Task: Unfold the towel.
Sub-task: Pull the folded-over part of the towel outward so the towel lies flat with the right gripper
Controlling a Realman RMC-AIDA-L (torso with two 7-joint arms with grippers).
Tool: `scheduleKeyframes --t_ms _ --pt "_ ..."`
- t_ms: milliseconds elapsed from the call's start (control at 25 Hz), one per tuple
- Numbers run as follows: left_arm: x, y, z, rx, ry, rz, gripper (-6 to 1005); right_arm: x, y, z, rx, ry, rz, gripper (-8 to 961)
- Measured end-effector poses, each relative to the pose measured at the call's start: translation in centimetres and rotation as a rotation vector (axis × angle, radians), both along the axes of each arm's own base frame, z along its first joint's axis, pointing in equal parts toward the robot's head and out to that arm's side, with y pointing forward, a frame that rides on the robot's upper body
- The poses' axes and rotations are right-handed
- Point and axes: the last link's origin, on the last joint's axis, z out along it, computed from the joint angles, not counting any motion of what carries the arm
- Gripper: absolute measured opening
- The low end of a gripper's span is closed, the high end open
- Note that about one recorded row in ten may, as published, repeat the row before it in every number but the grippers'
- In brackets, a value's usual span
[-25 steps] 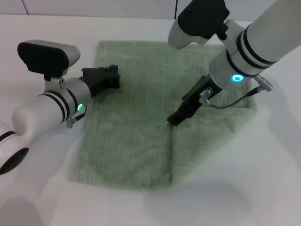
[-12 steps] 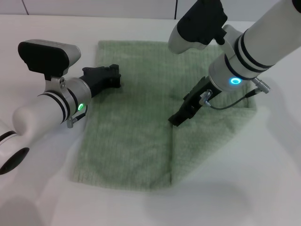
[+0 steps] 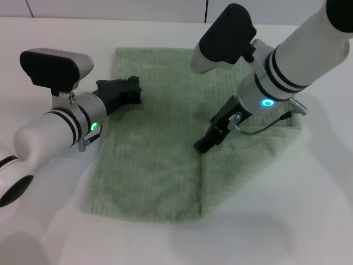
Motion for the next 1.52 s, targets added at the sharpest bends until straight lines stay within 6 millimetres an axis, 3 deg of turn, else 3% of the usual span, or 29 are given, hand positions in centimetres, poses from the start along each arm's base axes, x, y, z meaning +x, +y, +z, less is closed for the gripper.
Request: scheduleKeyframes --t_ms 480,880,1520 --pt "-0.2 -0.2 0.0 0.001 -0.005 0.004 3 -0.4 0.1 0.1 -0.004 -0.001 0.002 595" --pt "-0.4 -0.3 0.1 0.002 -0.004 0.008 3 -1.3 -0.8 0.7 -0.060 -0.023 0.044 79" --pt "-0.7 -0.4 0.4 0.015 -0.014 0.013 4 -3.0 -4.9 5.3 -0.199 -0.133 0.209 60"
